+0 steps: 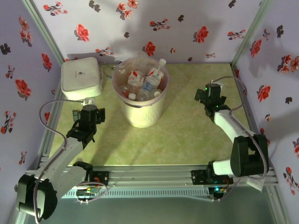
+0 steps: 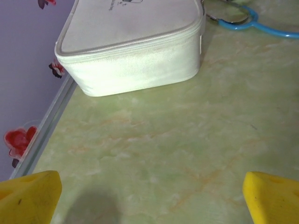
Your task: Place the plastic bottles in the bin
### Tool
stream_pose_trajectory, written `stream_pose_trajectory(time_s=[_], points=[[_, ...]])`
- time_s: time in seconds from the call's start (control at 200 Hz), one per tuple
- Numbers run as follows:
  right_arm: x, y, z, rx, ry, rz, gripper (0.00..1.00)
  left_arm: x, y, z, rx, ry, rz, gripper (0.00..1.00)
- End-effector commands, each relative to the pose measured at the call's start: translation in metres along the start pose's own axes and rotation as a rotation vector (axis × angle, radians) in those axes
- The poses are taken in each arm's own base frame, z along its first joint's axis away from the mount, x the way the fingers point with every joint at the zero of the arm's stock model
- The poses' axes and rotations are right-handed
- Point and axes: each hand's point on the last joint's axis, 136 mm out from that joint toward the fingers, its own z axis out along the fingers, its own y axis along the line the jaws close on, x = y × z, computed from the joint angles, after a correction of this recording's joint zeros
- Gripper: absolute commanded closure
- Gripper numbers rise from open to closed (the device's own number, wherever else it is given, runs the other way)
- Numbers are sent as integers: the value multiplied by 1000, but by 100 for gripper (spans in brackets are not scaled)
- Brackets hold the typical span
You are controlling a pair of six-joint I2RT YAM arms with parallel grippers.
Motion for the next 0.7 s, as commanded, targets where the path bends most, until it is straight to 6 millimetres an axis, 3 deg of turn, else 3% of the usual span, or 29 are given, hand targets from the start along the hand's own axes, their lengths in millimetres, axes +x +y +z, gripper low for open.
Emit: stream_pose_trajectory(time_s=[0.0, 0.09, 0.26, 0.39, 0.53, 0.695], points=[[-14, -17, 7, 104, -126, -51, 1, -14, 7, 10, -47, -98, -46, 0], [-4, -21, 13, 123, -153, -53, 1, -8, 4, 20, -54, -108, -31, 0], [-4, -22, 14, 127, -187, -86, 1, 1, 5, 39, -79, -121, -52, 0], [0, -22, 12, 115, -193, -94, 1, -1, 6, 51, -82, -180, -96, 0], [22, -26, 13, 94, -239, -71, 1, -7, 3, 64, -72, -204, -93, 0], [35, -26, 15, 75, -289, -58, 1, -12, -7, 76, -49, -188, -8, 0]])
